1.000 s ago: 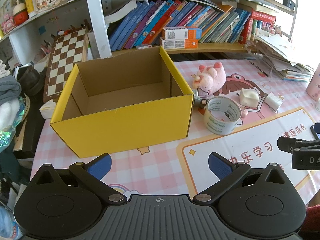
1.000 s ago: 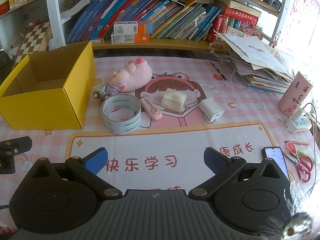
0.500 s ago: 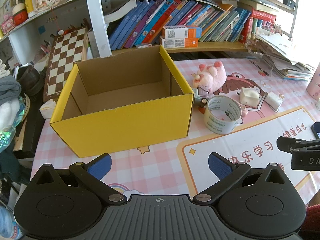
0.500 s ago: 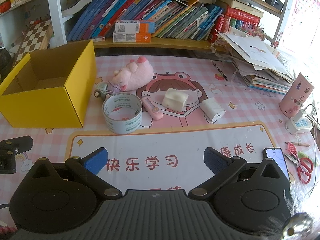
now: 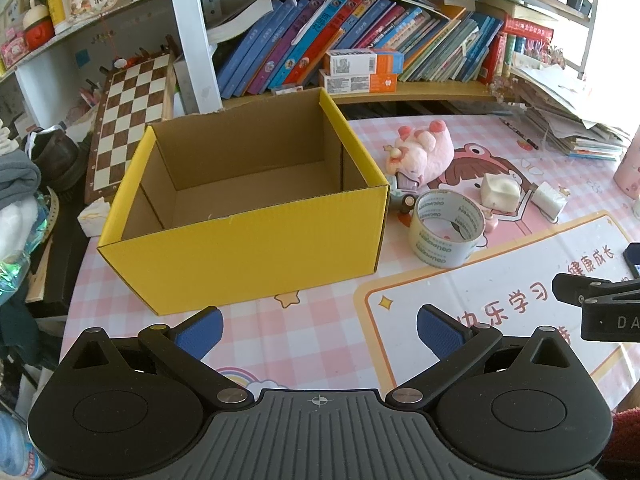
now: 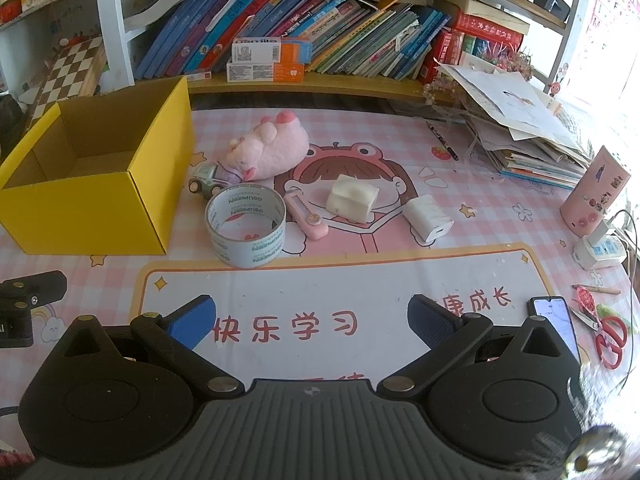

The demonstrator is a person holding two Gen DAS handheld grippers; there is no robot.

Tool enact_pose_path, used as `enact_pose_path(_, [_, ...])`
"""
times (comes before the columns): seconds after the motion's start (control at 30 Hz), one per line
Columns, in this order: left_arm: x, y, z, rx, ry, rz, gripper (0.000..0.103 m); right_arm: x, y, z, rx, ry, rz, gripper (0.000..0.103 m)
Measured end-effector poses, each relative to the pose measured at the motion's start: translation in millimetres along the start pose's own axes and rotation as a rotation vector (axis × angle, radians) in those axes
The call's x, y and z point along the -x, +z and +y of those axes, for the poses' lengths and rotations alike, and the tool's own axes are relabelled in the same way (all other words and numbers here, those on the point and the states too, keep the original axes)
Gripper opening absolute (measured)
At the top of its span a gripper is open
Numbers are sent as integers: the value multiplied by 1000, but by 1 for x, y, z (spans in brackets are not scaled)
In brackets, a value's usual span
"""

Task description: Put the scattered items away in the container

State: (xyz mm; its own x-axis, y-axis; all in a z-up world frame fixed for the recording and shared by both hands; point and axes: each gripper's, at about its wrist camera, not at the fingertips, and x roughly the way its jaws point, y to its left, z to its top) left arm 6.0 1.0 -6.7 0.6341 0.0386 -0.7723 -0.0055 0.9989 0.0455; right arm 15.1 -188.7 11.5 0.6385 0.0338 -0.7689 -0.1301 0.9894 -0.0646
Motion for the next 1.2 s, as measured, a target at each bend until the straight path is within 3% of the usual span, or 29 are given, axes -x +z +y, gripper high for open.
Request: enact_pose_path(1.2, [-3, 2, 0, 0, -4, 4, 103, -4, 4, 3, 11, 1, 1, 103])
